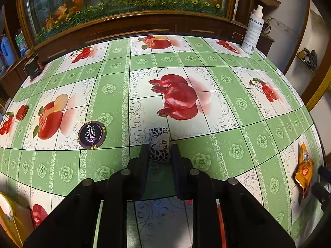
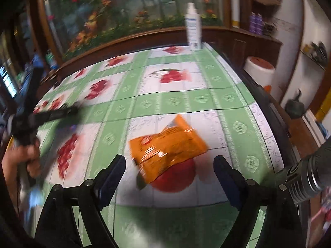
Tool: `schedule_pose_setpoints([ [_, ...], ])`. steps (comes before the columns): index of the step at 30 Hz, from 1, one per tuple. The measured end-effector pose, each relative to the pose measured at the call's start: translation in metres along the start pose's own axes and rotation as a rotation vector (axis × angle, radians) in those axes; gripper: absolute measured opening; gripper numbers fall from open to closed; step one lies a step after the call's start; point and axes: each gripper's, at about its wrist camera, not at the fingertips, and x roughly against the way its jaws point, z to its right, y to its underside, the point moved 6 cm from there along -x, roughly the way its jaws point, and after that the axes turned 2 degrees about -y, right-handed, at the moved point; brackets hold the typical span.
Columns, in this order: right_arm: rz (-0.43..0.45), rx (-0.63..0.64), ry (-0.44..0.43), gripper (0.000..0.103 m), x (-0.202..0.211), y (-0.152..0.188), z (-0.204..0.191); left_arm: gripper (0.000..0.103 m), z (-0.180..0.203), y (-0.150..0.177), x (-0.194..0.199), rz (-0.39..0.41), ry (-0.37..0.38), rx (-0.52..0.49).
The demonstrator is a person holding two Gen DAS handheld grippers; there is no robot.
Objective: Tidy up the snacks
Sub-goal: 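Grasp the blue-white candy with the left tool while the right tool grasps the orange packet, then carry the candy and orange packet over the tray with both tools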
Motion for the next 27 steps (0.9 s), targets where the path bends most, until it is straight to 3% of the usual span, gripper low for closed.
schedule_pose_setpoints([
  [4, -0.059, -0.105, -0.057, 0.091, -0.026, -0.008, 0.005, 0.021, -0.003, -0.001, -0.001, -0.004, 0.029, -0.002],
  [5, -0.051, -0.085, -0.038, 0.091, -0.031, -0.009, 0.003, 0.027, -0.003, -0.001, -0.001, -0.004, 0.038, -0.006],
  [8, -0.047, 0.023, -0.008, 0.088, -0.044, -0.012, -0.015, 0.029, -0.002, -0.002, -0.002, 0.013, 0.029, -0.017],
  [10, -0.048, 0.109, -0.024, 0.068, -0.047, -0.011, -0.03, 0.026, -0.002, -0.001, -0.002, 0.026, 0.026, -0.033],
  [11, -0.052, 0.141, -0.027, 0.054, -0.047, -0.01, -0.037, 0.017, -0.003, 0.0, -0.002, 0.029, 0.025, -0.038],
  [12, -0.058, 0.167, -0.041, 0.05, -0.046, -0.008, -0.043, 0.017, -0.004, 0.0, -0.001, 0.027, 0.038, -0.037],
  [21, -0.051, 0.195, -0.163, 0.042, -0.032, 0.009, -0.062, 0.016, -0.018, 0.016, 0.015, 0.012, 0.09, 0.023],
  [27, -0.012, 0.15, -0.278, 0.042, -0.005, 0.012, -0.069, 0.016, -0.02, 0.046, 0.06, 0.048, -0.004, 0.019],
])
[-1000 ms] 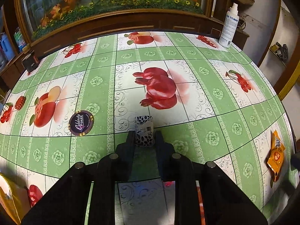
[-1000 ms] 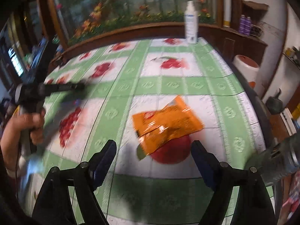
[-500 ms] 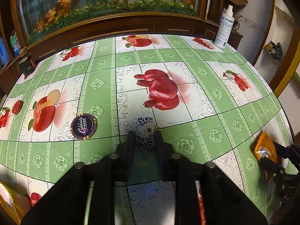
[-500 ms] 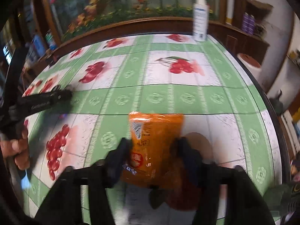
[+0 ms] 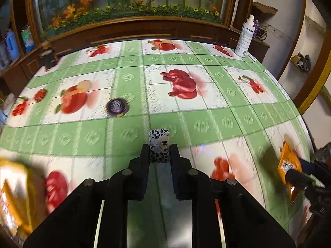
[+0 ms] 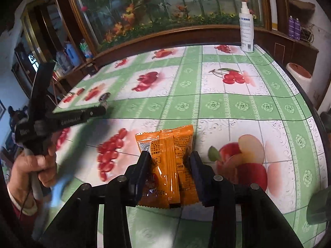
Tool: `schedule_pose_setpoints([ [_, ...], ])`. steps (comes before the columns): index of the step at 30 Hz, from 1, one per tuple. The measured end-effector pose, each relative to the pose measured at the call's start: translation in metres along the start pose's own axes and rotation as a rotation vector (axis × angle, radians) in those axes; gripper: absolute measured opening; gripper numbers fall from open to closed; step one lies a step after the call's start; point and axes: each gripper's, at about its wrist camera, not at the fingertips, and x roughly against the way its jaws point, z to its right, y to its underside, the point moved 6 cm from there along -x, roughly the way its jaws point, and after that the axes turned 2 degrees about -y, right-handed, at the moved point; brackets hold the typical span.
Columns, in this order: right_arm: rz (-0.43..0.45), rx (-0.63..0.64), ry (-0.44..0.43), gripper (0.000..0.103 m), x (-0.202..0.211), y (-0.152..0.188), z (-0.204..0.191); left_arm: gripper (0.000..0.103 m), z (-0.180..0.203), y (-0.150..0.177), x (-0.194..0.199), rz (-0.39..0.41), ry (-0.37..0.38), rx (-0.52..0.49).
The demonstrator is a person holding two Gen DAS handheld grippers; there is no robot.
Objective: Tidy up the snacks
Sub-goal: 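Carry the candy and orange packet over the tray with both tools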
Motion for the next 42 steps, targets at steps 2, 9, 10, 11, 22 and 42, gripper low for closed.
schedule_pose_setpoints([
  [2, 0.013, -0.009, -0.03, 0.042, 0.007, 0.003, -0.007, 0.016, -0.001, 0.013, 0.017, 0.008, -0.037, -0.005],
  [9, 0.019, -0.03, -0.149, 0.042, 0.024, 0.023, -0.043, 0.016, -0.018, 0.055, 0.078, 0.041, -0.157, -0.003],
  [10, 0.018, -0.032, -0.171, 0.042, 0.027, 0.027, -0.05, 0.016, -0.021, 0.06, 0.085, 0.046, -0.164, 0.002],
  [11, 0.018, -0.033, -0.189, 0.042, 0.03, 0.031, -0.057, 0.016, -0.026, 0.065, 0.095, 0.054, -0.181, 0.009],
  [22, 0.047, 0.049, -0.345, 0.041, 0.054, 0.042, -0.149, 0.017, -0.077, 0.106, 0.163, 0.135, -0.313, 0.053],
  [42, 0.048, 0.167, -0.443, 0.041, 0.068, 0.049, -0.25, 0.017, -0.144, 0.14, 0.211, 0.199, -0.39, 0.152],
])
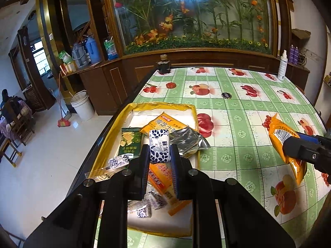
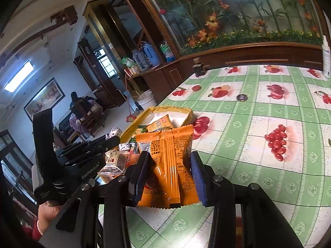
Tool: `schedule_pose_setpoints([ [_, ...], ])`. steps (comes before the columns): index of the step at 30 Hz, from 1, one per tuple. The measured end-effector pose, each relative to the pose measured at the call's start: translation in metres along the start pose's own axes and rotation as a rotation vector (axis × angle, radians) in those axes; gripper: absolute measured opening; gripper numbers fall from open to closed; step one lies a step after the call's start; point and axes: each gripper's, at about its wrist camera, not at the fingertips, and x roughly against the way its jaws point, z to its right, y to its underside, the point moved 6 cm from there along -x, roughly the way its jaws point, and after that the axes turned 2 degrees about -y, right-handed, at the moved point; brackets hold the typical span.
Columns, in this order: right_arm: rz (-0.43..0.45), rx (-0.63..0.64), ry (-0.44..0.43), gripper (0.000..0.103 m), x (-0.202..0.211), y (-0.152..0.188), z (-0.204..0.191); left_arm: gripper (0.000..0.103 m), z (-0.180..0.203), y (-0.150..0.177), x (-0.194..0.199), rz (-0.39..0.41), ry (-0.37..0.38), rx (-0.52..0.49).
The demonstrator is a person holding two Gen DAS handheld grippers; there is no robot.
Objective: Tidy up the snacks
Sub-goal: 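Carry the candy and orange packet over the tray with both tools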
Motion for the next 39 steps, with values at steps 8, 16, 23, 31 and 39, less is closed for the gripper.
schedule_pose_setpoints([
  [8, -0.018, 0.041, -0.024, 0.041, -0.014, 0.0, -0.026, 0.017, -0.023, 0.005, 0.001, 0.003, -0.015, 0.033],
  [16, -0.04, 0.064, -0.045, 0.041, -0.031, 0.0, -0.046, 0.017, -0.046, 0.012, -0.001, -0.002, -0.039, 0.062],
  [23, -0.056, 0.082, -0.063, 0.041, -0.045, 0.0, -0.058, 0.017, -0.06, 0.017, -0.004, -0.007, -0.054, 0.08],
  [31, -0.074, 0.099, -0.077, 0.041, -0.061, -0.001, -0.069, 0.017, -0.077, 0.021, -0.006, -0.008, -0.066, 0.11],
  [39, -0.093, 0.108, -0.086, 0.042, -0.077, -0.002, -0.075, 0.017, -0.085, 0.025, -0.013, -0.021, -0.062, 0.124],
])
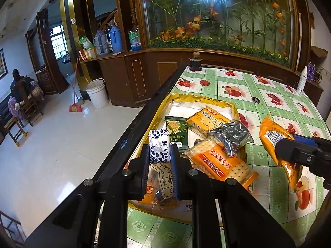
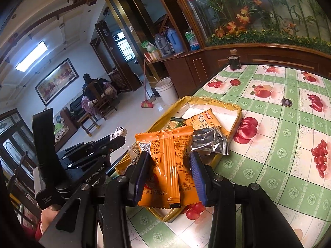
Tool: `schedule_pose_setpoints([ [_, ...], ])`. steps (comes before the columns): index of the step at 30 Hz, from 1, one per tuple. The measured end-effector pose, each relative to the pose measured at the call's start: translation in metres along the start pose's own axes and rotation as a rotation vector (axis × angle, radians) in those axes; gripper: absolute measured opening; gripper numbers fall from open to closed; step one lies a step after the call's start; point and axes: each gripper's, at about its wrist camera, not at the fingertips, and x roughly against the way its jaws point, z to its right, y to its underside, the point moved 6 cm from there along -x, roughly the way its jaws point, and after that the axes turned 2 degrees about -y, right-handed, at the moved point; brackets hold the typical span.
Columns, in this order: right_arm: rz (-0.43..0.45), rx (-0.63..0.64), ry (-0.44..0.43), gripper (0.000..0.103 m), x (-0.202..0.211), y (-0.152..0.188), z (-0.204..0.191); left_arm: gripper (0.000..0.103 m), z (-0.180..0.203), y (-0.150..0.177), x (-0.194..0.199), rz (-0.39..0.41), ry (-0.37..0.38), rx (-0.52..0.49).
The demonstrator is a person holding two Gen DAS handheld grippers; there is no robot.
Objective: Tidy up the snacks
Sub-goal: 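Carry the candy and orange packet over the tray with both tools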
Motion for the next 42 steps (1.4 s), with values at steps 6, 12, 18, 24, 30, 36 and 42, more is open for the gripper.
schedule_pose_setpoints([
  [6, -0.014, 0.002, -0.006, 0.042, -0.012, 0.0, 0.002, 0.017, -0.003, 0.002, -0.008, -0.017, 0.001, 0.008],
  [12, -0.029, -0.004, -0.01, 0.042, -0.022, 0.0, 0.006, 0.017, -0.001, 0.005, -0.019, -0.041, 0.002, 0.005],
  [18, -0.041, -0.013, -0.012, 0.042, -0.03, 0.001, 0.012, 0.017, 0.001, 0.008, -0.026, -0.059, -0.001, 0.0],
  [24, -0.054, -0.025, -0.013, 0.043, -0.037, 0.003, 0.017, 0.017, 0.002, 0.01, -0.034, -0.074, -0.003, -0.003],
  [30, -0.065, -0.035, -0.013, 0.043, -0.046, 0.004, 0.022, 0.017, 0.002, 0.012, -0.043, -0.09, -0.004, -0.005],
  [36, -0.077, -0.041, -0.013, 0.043, -0.054, 0.003, 0.028, 0.017, 0.002, 0.014, -0.049, -0.101, -0.006, -0.004],
  [42, -0.082, -0.047, -0.017, 0.043, -0.062, 0.001, 0.033, 0.017, 0.001, 0.014, -0.051, -0.105, -0.003, 0.0],
])
